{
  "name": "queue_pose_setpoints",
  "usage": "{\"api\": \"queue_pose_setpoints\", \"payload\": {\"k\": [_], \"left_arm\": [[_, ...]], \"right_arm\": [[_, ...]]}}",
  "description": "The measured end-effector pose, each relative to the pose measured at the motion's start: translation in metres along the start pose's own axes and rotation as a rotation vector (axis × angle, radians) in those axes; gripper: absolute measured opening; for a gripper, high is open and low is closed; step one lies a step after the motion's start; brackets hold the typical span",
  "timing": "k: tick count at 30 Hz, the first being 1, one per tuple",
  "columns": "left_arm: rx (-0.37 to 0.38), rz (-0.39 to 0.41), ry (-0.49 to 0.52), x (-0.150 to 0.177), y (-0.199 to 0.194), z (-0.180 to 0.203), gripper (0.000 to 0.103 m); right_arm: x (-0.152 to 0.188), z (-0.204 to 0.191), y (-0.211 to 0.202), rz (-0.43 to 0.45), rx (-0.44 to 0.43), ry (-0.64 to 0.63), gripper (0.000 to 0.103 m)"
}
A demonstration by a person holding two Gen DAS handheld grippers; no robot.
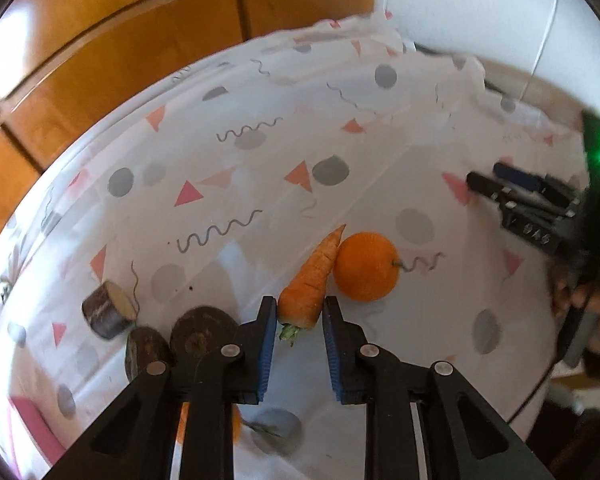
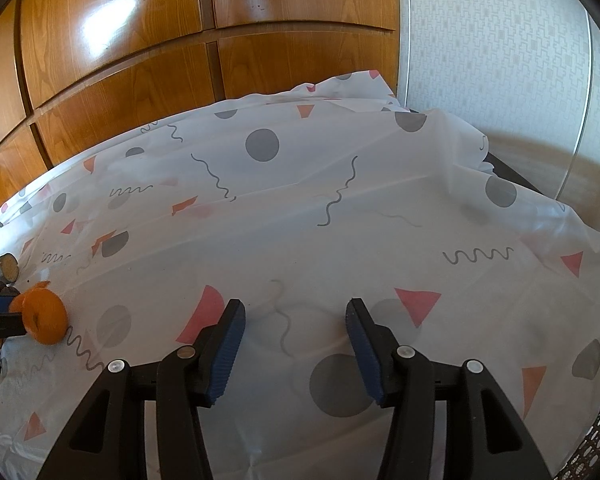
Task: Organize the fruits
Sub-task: 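Reach the left gripper to the orange carrot and close on it, then carry the carrot with the left gripper into the tray and release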
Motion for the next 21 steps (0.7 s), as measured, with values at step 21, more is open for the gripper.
{"api": "queue_pose_setpoints", "payload": {"k": [21], "left_arm": [[-0.040,0.171,-0.457,0.103,-0.097,-0.034,0.023]], "right_arm": [[0.000,-0.001,-0.001,0.000,0.001,0.000,0.054]]}}
Point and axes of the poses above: each gripper's, at about its wrist camera, not at the fingertips, and y roughly the way its jaws point, z to its right, x to its underside, the point moved 8 cm from there along y, roughly the way its jaws point, and after that the axes turned 7 degrees about -y, right-handed, at the moved point
